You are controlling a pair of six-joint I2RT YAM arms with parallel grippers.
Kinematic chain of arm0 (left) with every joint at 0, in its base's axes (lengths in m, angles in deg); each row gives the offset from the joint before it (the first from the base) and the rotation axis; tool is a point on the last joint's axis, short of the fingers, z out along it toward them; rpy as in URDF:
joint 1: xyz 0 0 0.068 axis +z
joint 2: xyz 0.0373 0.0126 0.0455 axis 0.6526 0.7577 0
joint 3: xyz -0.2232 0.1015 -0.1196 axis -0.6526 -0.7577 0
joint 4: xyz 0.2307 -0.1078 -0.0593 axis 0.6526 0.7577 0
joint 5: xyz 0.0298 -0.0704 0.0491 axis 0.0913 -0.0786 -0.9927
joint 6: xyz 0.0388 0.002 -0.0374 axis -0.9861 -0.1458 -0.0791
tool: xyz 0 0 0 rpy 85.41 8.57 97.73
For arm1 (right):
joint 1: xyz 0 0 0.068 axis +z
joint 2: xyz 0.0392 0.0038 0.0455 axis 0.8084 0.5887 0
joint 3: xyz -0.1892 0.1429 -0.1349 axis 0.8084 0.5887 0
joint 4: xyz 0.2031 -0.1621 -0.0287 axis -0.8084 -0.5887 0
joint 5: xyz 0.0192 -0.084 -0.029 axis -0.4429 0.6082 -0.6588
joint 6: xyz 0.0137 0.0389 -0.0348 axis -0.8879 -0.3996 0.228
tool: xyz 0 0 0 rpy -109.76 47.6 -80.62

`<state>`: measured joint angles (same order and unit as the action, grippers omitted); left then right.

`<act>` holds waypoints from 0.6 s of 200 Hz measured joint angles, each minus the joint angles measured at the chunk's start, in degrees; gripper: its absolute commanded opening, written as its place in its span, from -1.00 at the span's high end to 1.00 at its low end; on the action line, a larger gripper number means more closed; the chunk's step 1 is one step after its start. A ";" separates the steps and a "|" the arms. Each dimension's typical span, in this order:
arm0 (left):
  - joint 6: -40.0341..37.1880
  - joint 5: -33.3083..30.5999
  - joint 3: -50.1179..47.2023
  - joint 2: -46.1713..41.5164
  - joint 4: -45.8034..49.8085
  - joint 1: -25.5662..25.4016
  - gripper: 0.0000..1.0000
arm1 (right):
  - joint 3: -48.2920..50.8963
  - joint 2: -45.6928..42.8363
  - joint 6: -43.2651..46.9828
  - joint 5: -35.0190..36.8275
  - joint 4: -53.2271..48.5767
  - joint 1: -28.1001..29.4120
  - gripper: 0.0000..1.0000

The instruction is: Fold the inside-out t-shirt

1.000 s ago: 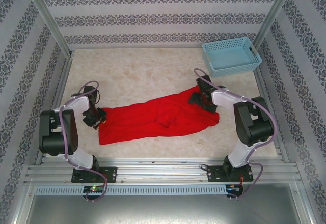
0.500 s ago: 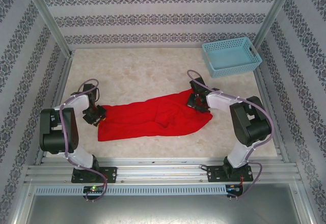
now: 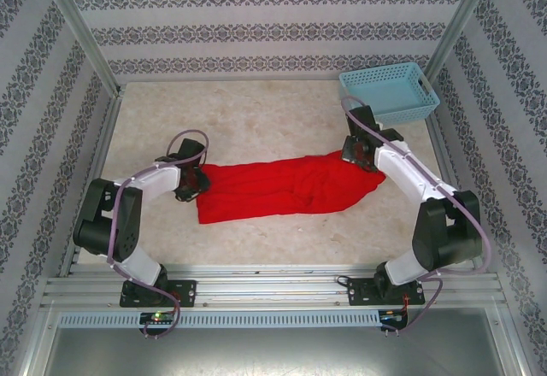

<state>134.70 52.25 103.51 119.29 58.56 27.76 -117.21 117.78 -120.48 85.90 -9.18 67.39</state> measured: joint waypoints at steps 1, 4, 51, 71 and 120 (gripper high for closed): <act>-0.02 0.28 0.00 0.00 -0.28 -0.15 0.30 | -0.26 0.00 0.17 0.22 -0.24 0.09 1.00; 0.22 0.85 0.00 0.02 -0.81 -0.37 0.28 | -0.70 0.00 0.55 0.68 -0.72 0.26 1.00; -0.11 4.83 -0.13 -0.81 -4.50 -1.01 0.10 | -8.87 2.05 3.85 6.82 -7.45 7.08 1.00; -0.42 6.05 -2.12 -3.28 -6.75 -0.44 0.14 | -14.78 5.84 3.89 8.17 -10.51 13.14 1.00; -1.66 8.85 -9.07 -7.54 -12.26 1.53 0.42 | -28.02 15.52 1.38 4.44 -13.07 27.02 1.00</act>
<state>133.04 61.10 94.44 111.75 46.30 29.29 -145.23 133.30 -119.10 90.34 -22.25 94.41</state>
